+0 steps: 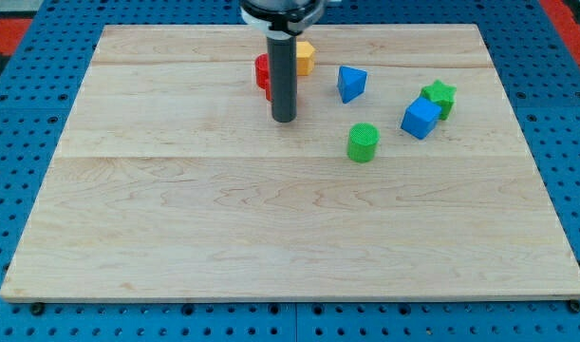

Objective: Push the red blocks into the yellow heart

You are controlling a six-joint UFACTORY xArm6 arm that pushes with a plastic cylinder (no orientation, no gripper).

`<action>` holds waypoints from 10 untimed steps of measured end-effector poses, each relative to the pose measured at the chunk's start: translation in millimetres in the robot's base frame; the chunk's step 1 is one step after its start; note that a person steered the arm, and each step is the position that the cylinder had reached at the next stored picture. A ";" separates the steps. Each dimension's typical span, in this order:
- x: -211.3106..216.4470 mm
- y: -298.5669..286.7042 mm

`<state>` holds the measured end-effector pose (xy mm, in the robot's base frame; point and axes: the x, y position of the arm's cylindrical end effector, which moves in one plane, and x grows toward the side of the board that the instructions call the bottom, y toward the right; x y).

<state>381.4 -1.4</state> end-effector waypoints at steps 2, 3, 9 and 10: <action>-19.9 -13.6; -30.3 -43.2; -82.6 -27.1; -82.6 -27.2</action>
<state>298.7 -28.6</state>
